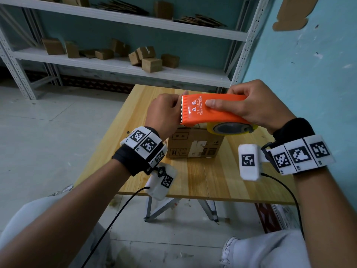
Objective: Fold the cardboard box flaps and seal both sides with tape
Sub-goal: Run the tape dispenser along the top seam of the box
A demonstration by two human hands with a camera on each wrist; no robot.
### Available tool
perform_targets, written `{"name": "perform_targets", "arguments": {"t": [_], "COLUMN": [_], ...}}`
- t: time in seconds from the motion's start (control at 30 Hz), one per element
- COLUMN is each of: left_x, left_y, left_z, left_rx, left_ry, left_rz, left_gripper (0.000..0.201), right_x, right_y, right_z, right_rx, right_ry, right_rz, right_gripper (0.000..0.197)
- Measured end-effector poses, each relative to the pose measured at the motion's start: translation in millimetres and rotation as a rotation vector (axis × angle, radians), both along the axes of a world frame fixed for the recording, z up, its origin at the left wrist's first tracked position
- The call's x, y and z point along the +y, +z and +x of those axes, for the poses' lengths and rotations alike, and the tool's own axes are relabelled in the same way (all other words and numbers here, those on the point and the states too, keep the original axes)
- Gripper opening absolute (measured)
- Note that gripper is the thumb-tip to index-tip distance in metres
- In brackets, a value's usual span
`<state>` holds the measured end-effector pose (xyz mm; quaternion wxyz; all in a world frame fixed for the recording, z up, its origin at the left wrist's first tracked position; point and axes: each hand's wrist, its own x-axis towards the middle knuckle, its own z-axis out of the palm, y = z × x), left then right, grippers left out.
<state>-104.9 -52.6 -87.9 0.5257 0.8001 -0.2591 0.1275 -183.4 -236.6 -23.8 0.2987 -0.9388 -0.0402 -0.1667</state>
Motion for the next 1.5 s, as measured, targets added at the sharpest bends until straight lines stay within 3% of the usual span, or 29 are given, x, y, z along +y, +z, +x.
{"name": "perform_targets", "arguments": {"t": [0.33, 0.7, 1.5], "left_x": [5, 5, 12], "left_y": [-6, -9, -9], "left_z": [2, -4, -7], "left_rx": [-0.124, -0.198, -0.161], "left_ry": [0.073, 0.160, 0.132], "left_rz": [0.123, 0.196, 0.219], "left_gripper": [0.049, 0.046, 0.047], "right_x": [3, 0, 1], "right_y": [-2, -3, -1], "right_z": [-1, -1, -9], "right_rx": [-0.033, -0.016, 0.024], "right_ry": [0.004, 0.001, -0.008], "right_rz": [-0.015, -0.047, -0.062], "right_gripper": [0.039, 0.045, 0.054]}}
